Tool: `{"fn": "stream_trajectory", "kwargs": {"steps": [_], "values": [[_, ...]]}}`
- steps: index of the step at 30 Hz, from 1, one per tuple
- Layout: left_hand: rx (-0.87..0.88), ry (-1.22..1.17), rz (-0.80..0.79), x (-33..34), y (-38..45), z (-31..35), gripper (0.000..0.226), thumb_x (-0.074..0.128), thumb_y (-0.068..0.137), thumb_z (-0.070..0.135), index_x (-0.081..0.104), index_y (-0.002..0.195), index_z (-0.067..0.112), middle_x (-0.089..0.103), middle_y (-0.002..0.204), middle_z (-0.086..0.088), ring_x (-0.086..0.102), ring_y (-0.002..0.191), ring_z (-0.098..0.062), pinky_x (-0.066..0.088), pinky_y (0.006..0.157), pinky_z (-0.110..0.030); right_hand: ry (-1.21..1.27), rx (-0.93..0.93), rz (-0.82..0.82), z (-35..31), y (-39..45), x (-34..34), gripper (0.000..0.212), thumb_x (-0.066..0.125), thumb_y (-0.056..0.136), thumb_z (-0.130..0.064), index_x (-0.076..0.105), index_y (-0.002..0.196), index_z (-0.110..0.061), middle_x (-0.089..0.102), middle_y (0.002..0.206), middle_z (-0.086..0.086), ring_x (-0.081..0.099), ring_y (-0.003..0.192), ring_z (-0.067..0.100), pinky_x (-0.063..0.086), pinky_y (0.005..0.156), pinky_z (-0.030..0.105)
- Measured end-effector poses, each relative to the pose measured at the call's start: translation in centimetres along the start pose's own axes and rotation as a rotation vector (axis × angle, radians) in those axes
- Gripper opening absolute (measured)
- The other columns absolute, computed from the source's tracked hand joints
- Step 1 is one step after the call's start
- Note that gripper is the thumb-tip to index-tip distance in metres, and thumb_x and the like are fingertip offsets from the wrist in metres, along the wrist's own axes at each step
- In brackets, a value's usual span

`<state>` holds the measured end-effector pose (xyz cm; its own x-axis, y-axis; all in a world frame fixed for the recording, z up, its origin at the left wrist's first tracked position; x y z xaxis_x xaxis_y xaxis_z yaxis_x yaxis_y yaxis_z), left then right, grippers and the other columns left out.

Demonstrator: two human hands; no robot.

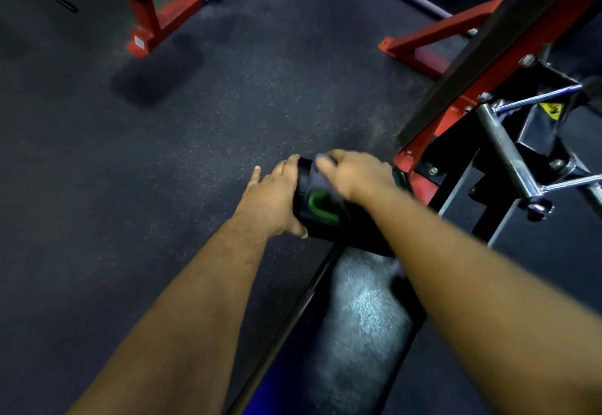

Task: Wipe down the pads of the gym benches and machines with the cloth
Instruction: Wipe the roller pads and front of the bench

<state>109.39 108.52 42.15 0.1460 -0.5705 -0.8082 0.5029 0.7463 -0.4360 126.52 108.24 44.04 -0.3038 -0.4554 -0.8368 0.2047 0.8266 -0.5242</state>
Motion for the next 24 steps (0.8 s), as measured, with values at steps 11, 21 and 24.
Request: {"fn": "stream_trajectory", "kwargs": {"steps": [11,21,24], "values": [[-0.010,-0.029,0.026,0.0,-0.1,0.2,0.142,0.092,0.053,0.039,0.000,0.158,0.019,0.028,0.161,0.001,0.033,0.147,-0.016,0.000,0.127,-0.047,-0.149,-0.010,0.315,0.9,-7.4,3.4,0.072,0.032,0.089,-0.074,0.042,0.150,-0.038,0.048,0.152,0.002,0.040,0.140,0.036,0.027,0.108,0.066],[-0.015,-0.003,-0.011,0.3,0.4,-0.3,0.147,0.093,0.054,0.047,-0.008,0.159,0.023,0.025,0.165,0.001,0.034,0.148,-0.019,0.001,0.126,-0.054,-0.117,-0.128,0.274,-1.3,-3.3,1.5,0.051,0.033,0.099,-0.055,0.049,0.144,-0.036,0.056,0.145,-0.001,0.050,0.130,0.029,0.036,0.098,0.049],[-0.034,-0.008,-0.024,-0.1,0.1,-0.1,0.144,0.091,0.053,0.043,-0.007,0.158,0.026,0.029,0.163,0.002,0.034,0.148,-0.017,-0.001,0.126,-0.054,-0.207,-0.290,0.468,0.7,-6.6,4.1,0.056,0.039,0.096,-0.048,0.045,0.150,-0.034,0.051,0.152,-0.004,0.049,0.135,0.025,0.041,0.094,0.046]]}}
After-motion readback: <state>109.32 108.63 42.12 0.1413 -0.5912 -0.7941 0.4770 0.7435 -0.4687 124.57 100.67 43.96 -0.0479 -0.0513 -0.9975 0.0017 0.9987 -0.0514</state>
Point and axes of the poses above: each hand's wrist, its own y-axis towards the middle knuckle, its own x-axis out of the palm, z = x × y, the point moved 2 cm from there along y, towards the middle knuckle
